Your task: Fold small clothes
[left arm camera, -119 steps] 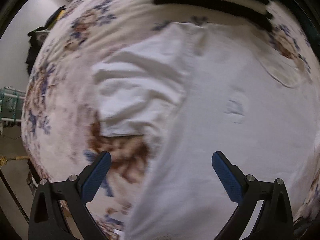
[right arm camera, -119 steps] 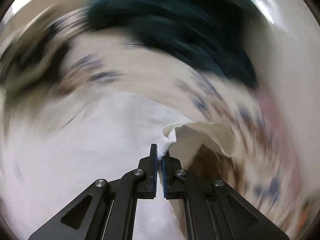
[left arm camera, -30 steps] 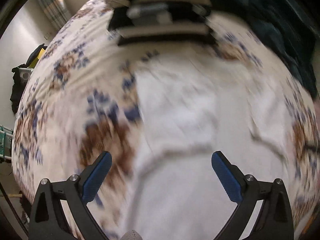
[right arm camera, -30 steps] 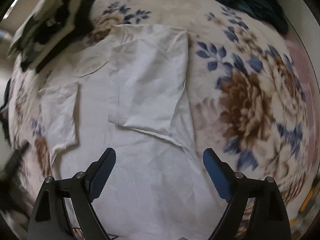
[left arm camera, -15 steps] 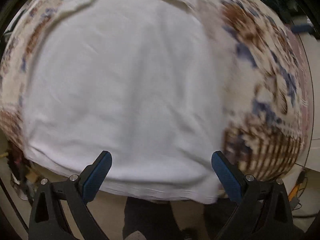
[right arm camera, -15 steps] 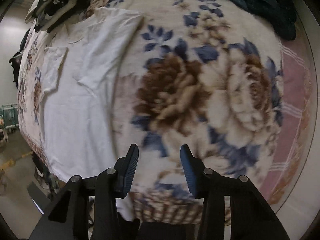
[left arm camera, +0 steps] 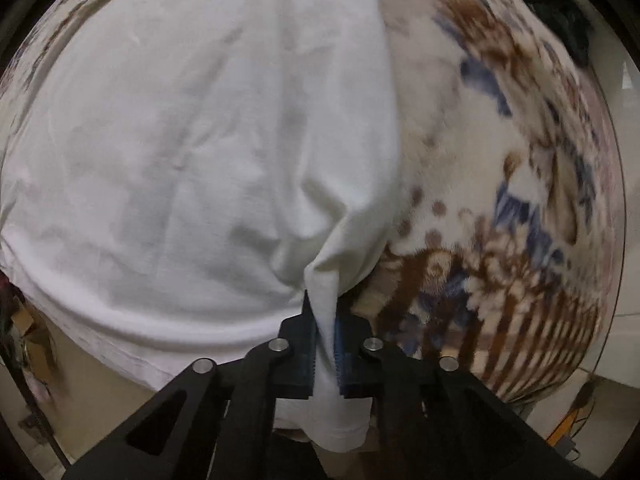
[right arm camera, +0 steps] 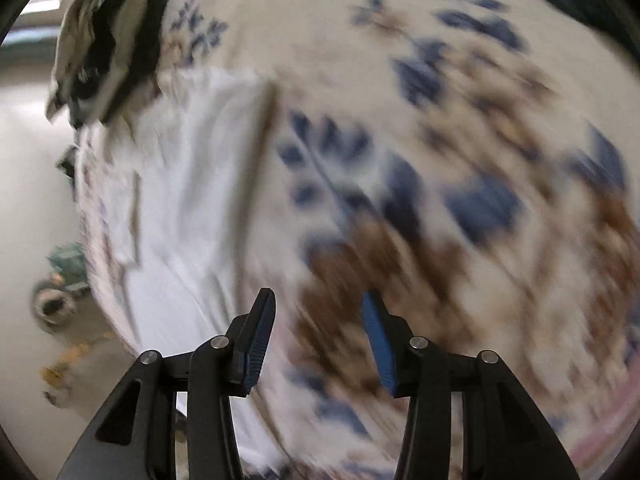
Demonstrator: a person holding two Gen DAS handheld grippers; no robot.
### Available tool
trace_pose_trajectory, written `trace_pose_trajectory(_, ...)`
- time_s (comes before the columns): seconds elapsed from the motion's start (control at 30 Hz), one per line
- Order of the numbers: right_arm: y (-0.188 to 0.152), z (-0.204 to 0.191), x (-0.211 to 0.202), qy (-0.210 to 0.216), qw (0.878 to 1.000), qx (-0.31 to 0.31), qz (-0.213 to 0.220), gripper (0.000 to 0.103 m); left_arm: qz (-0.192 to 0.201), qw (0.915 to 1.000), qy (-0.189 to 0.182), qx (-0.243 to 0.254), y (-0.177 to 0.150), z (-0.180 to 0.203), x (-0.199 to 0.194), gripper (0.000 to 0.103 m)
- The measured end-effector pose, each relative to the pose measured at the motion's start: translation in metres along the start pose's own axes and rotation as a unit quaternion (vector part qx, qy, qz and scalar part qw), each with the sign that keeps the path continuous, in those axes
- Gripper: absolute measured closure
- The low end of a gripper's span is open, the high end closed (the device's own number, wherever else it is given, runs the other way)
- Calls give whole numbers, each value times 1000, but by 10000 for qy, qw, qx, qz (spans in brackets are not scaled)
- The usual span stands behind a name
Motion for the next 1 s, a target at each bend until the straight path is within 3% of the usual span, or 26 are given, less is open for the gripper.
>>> trace_pose_trajectory(0.2, 84, -20, 26, 691, 9967, 362, 243, 58, 337, 9993, -9, -153, 5, -21, -41, 101)
trace_pose_trajectory(0.23, 91, -23, 28, 742, 9961, 393, 288, 72, 393, 9990, 7, -202, 6, -26, -49, 101)
trace_pose_trajectory(0.27, 95, -27, 31, 744, 9960, 400, 300, 96, 445, 9987, 7, -264, 8, -29, -57, 101)
trace_pose_trajectory(0.3, 99, -33, 32, 705, 9963, 402, 295, 100, 476, 9982, -14, -367, 9, -37, -65, 101)
trace_pose_trajectory(0.4, 99, -51, 25, 497, 9974, 245, 462, 101, 541, 9965, -120, -630, 7, -46, -85, 101)
trace_pose_trajectory(0.63, 86, -121, -18, 200, 9977, -251, 596, 101, 950, 9869, -365, -1253, 17, -113, -126, 101)
trace_pose_trajectory(0.8, 87, -210, -18, -3, 9959, -699, 565, 101, 1003, 9773, -587, -1773, 24, -187, -133, 101)
trace_pose_trajectory(1.0, 101, -336, 37, -570, 9903, -1129, 571, 101, 945, 9745, -534, -1964, 44, -274, -125, 101)
Point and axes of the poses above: each gripper's, at about its wrist camera, not at the fingertips, and x roughly the way its jaws point, z to its right, y to its top, the point moved 2 cm from there along x, roughly the way its jaws point, and after that the axes turned 7 degrees about -z, right-handed, at the moved point
